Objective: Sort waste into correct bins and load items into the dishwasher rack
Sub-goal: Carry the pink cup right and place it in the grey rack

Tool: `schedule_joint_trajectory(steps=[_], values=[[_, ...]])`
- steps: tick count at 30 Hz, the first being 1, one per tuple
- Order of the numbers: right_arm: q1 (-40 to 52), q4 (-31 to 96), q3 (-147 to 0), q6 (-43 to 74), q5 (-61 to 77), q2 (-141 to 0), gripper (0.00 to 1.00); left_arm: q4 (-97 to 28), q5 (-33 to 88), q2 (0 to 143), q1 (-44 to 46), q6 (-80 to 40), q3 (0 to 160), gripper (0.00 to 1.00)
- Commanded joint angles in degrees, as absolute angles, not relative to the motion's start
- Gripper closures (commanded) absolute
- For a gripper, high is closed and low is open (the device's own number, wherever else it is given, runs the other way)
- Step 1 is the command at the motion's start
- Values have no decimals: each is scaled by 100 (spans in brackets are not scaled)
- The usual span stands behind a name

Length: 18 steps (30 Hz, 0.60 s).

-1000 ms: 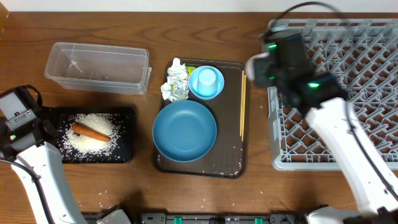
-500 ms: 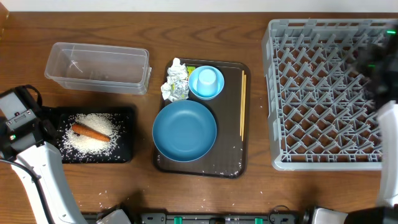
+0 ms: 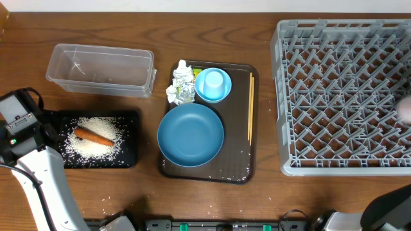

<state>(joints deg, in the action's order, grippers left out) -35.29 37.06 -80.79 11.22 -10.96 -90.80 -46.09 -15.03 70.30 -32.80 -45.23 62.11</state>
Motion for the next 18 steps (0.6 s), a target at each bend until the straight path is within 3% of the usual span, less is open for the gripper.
schedule_joint_trajectory(steps=[1, 6, 9, 16, 18], values=[[-3573, 3750, -8110, 1114, -982, -9220, 20, -4619, -1597, 7043, -3293, -4598, 6211, 3], [-3548, 3859, -8110, 1221, -893, -9290, 18, -4619, -1597, 7043, -3293, -4598, 6211, 3], [-3489, 3854, -8110, 1210, -130, -9266, 12, -4619, -1597, 7043, -3293, -4598, 6211, 3], [-3076, 3809, -8110, -119, 4425, -9264, 12, -4619, -1597, 7043, -3293, -4598, 6211, 3], [-2770, 3813, -8108, -303, 5015, -9264, 7, -4619, -1597, 7043, -3293, -4598, 6211, 3]])
